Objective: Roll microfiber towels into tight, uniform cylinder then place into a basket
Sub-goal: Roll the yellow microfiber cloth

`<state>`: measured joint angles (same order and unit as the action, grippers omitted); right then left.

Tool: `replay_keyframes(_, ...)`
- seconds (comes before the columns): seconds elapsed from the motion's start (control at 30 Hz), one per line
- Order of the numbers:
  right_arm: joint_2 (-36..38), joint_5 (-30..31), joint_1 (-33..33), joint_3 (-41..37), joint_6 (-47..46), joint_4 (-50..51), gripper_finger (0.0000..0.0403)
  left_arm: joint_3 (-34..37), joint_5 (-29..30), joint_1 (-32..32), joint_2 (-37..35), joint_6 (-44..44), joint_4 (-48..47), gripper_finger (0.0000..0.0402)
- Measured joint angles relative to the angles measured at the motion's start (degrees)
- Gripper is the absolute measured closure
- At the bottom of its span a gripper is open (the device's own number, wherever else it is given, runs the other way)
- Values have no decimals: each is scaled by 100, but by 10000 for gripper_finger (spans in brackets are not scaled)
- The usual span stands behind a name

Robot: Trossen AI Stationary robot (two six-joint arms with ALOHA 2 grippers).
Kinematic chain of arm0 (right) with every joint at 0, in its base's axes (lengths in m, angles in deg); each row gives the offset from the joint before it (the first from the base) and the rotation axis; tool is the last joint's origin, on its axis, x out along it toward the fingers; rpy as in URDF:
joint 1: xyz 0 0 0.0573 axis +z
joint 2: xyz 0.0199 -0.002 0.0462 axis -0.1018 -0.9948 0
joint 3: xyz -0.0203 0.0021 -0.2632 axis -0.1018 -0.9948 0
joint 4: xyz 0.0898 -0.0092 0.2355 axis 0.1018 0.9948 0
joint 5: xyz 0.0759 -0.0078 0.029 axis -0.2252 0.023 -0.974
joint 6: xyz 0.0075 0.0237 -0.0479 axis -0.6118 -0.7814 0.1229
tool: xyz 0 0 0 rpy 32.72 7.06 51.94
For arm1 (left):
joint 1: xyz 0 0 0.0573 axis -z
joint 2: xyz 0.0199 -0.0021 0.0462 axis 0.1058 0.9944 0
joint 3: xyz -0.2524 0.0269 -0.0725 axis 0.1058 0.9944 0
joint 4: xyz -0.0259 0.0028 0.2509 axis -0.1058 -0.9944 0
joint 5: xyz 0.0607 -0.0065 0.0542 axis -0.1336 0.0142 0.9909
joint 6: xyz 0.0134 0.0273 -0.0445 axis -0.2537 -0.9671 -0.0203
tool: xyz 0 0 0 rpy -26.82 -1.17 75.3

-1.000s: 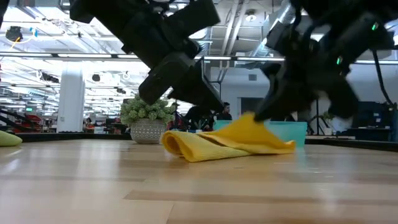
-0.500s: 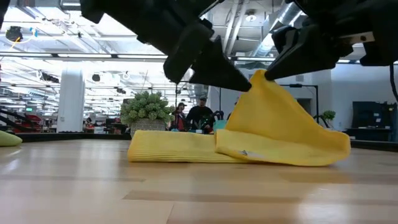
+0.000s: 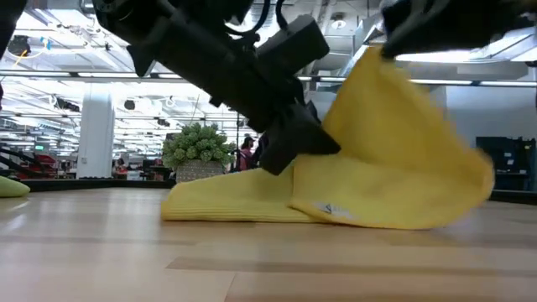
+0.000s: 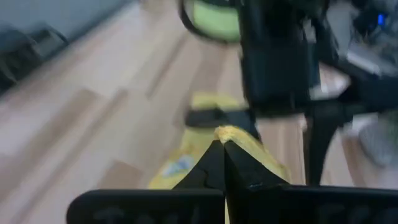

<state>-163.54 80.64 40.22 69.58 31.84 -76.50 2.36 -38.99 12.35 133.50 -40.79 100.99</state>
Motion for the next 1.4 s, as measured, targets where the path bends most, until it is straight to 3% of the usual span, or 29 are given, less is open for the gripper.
replay_keyframes(0.1,161,533,363,76,73,43,389,-2,60,123,-7,-361,95,318)
replay_keyframes(0.23,393,1652,830,127,103,113,393,0,823,407,-185,-1001,155,390)
replay_keyframes(0.33,581,2245,1100,135,209,123,392,0,1392,657,-484,-1426,166,395)
replay_keyframes(0.47,836,2445,1247,137,251,81,388,0,1986,1039,-1117,-1779,152,399)
replay_keyframes(0.6,956,2456,1237,139,220,82,390,-4,2083,1320,-1696,-1226,-90,399)
replay_keyframes(0.77,806,2436,1109,139,72,99,391,-10,1137,1332,-1893,-179,-1279,379)
replay_keyframes(0.97,533,2336,820,139,-330,418,388,0,376,964,-1895,953,-2494,289)
replay_keyframes(1.07,526,2107,730,139,-435,476,390,0,-118,832,-1895,1012,-2393,247)
replay_keyframes(1.23,526,1998,704,139,-440,474,387,0,-1442,526,-1837,1134,-1984,207)
replay_keyframes(1.4,524,1979,744,137,-542,537,388,-9,-1767,254,-1412,1079,-1458,207)
